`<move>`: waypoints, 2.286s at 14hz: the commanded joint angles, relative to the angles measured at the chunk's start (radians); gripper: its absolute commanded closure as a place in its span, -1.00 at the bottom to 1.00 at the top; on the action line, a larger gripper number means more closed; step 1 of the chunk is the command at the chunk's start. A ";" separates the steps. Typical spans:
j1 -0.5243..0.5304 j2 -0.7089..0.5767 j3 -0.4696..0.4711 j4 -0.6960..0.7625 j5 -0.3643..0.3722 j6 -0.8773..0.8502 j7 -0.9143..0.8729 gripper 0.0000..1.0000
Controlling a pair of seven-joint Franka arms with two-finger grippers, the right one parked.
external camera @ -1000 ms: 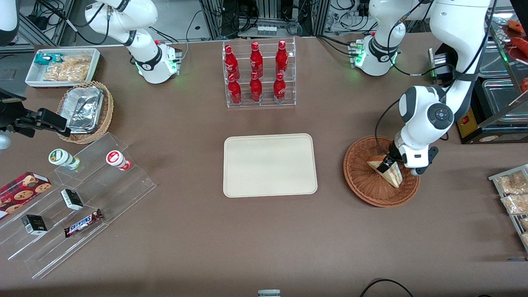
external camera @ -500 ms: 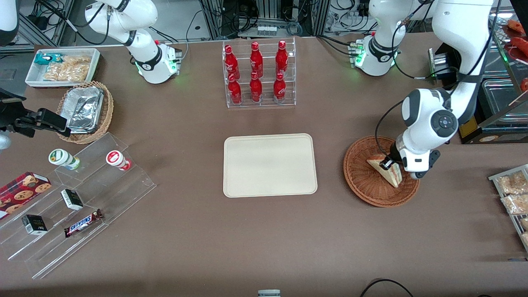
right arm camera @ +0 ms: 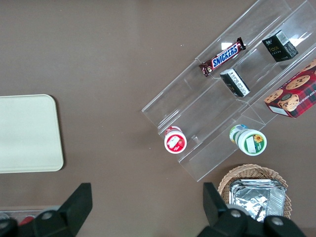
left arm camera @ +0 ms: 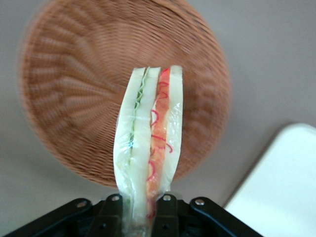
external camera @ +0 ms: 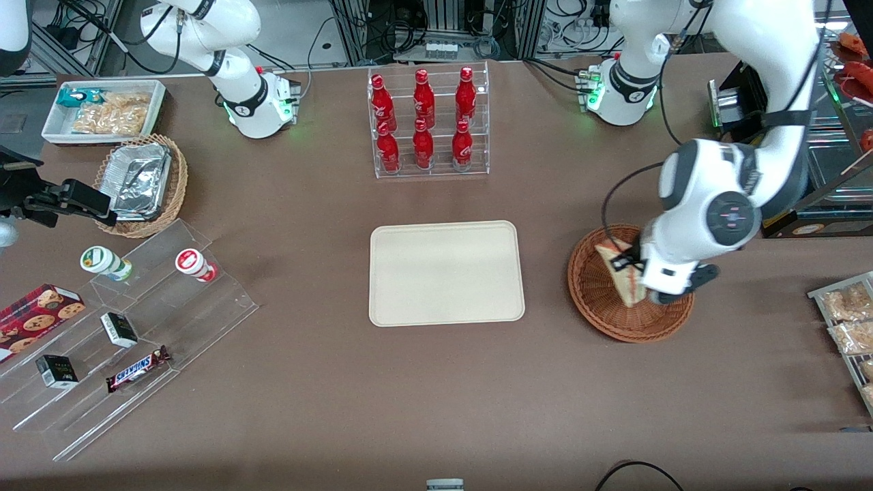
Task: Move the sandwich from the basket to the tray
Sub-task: 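Lift the sandwich out of the basket with the left gripper, then carry the sandwich over the cream tray and lower it onto it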
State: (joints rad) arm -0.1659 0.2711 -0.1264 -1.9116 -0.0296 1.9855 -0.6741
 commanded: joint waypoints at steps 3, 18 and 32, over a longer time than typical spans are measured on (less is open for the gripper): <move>-0.196 0.193 0.007 0.233 0.000 -0.016 0.024 0.93; -0.511 0.442 0.013 0.440 0.079 0.170 -0.203 1.00; -0.566 0.419 0.016 0.434 0.080 0.138 -0.257 -1.00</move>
State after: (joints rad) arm -0.7082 0.7146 -0.1279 -1.4994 0.0350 2.1550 -0.9132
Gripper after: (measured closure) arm 0.449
